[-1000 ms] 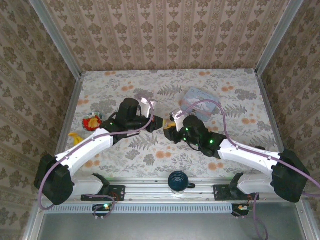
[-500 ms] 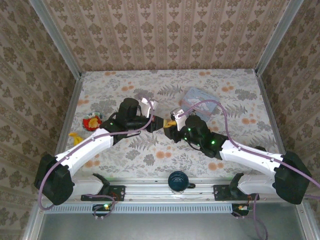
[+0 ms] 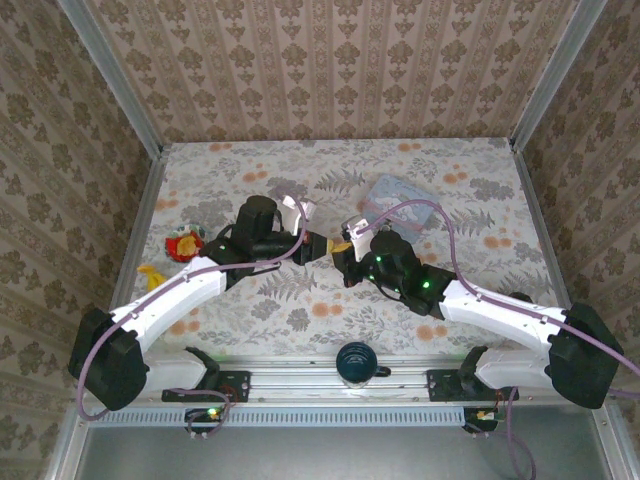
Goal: Unlock the padlock with the key
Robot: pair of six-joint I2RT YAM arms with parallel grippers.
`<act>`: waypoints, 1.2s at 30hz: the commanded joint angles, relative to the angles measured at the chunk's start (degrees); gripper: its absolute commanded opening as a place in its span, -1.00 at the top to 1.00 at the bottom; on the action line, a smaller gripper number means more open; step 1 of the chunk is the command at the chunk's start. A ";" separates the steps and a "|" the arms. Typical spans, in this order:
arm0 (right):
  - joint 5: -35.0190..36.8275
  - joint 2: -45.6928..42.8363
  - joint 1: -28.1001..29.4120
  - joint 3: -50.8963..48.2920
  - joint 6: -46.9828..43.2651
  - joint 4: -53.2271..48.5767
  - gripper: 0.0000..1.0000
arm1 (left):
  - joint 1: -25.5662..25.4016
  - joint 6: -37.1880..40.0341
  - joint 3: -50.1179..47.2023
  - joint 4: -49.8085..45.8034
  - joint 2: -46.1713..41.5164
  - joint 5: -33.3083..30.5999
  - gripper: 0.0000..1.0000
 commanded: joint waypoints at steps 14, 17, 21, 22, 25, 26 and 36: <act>-13.10 -6.34 -9.91 -3.54 20.22 6.10 1.00 | 1.85 7.21 -6.56 -0.22 -19.15 -15.65 -0.18; -14.07 -8.03 -11.28 -2.85 26.27 3.63 1.00 | 1.12 12.60 -12.89 7.33 -24.50 -14.11 -0.30; -14.80 -9.43 -12.58 -0.24 33.59 -2.14 1.00 | -2.46 22.80 -23.73 21.86 -30.27 -19.28 -0.26; -14.46 -9.76 -12.86 0.78 35.25 -4.70 1.00 | -4.48 27.58 -26.20 25.96 -31.03 -20.79 -0.26; -14.85 -10.17 -14.06 2.41 40.06 -8.62 1.00 | -10.08 44.36 -32.07 38.00 -29.88 -23.50 -0.23; -15.55 -10.17 -14.45 2.51 41.61 -8.74 1.00 | -11.67 49.85 -33.12 41.43 -28.33 -24.62 -0.24; -18.11 -8.46 -14.97 5.86 47.93 -12.73 1.00 | -16.90 71.16 -30.15 67.28 -3.96 -32.98 0.03</act>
